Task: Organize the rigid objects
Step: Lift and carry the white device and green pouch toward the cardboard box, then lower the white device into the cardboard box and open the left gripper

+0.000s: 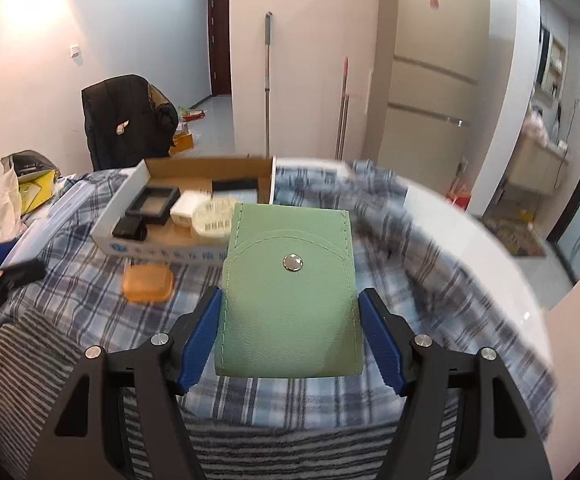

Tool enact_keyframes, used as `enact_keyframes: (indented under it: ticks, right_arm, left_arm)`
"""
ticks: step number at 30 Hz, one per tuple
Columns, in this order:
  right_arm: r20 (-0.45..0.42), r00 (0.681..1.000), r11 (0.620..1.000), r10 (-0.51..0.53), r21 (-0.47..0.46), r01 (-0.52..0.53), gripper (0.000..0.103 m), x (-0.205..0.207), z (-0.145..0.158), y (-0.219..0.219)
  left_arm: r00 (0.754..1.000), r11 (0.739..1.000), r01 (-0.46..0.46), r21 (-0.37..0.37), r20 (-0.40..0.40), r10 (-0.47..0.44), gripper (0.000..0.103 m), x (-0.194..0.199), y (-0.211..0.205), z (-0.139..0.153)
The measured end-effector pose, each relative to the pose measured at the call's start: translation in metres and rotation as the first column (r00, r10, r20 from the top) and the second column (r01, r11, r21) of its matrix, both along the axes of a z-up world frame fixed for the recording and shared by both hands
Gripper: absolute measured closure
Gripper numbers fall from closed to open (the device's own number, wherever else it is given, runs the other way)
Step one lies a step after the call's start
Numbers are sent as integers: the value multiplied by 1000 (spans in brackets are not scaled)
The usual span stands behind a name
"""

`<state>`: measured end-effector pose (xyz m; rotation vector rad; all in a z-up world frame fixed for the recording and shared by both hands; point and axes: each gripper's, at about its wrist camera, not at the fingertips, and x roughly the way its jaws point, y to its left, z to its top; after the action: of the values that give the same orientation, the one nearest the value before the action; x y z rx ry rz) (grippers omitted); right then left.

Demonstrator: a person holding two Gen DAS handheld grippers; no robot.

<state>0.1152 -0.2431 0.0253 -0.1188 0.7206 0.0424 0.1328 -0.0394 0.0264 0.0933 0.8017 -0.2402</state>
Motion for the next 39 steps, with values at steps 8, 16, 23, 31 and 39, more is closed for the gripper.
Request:
enact_keyframes:
  ticks: [8,16,23,31,39]
  right_arm:
    - [37,997,980,-66,191,58,35,69,54,24]
    - [-67,991,946,-118,296,133,35,152,36,40]
    - [-180,980,946,-79,296,131,35,176,-22,29]
    - [-251,967,940,-45,317,126,35,194,-43,11]
    - [-277,960,924,42,375,67,35,199,-57,21]
  left_arm:
    - [985,982,-172,-85,17,174,61,89,5,19]
    - [969,957,-244,-158,-13,245,61,149,10,-6]
    - [978,972,-196,-127,-97,184,61,166,0,-68]
    - [964,967,-242,-86,-135,229,61,175,-2,-91]
    - [973,969,-226,-103,-75,219,44,168,-5,-89]
